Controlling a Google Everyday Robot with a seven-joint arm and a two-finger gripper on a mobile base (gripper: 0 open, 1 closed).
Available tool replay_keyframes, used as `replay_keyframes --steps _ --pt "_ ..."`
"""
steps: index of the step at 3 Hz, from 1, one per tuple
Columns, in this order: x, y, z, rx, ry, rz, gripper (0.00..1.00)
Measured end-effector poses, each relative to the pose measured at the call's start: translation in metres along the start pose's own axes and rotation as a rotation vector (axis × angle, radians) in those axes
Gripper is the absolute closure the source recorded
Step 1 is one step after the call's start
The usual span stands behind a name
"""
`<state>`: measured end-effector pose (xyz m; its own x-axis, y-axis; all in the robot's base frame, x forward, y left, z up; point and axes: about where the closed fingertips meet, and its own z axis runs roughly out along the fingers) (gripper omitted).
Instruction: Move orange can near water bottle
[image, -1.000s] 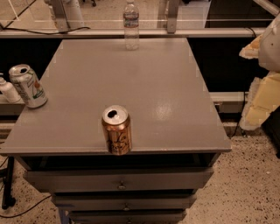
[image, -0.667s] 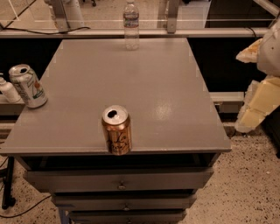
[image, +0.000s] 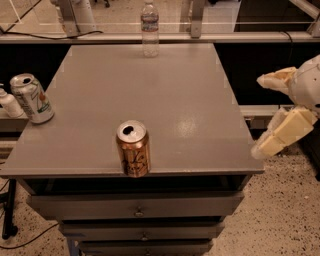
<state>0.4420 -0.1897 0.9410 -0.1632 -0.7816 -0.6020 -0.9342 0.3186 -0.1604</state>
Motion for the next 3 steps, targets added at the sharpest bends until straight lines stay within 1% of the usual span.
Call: replay_keyframes --steps 1,2,3 --pt "-0.008 0.012 0.023 -0.034 -0.179 0.013 0.00" --pt "-0.027 0.030 0.050 -0.059 -0.368 0.012 0.00" --pt "-0.071 0.052 0.079 -0.101 -0.568 -0.019 0.00"
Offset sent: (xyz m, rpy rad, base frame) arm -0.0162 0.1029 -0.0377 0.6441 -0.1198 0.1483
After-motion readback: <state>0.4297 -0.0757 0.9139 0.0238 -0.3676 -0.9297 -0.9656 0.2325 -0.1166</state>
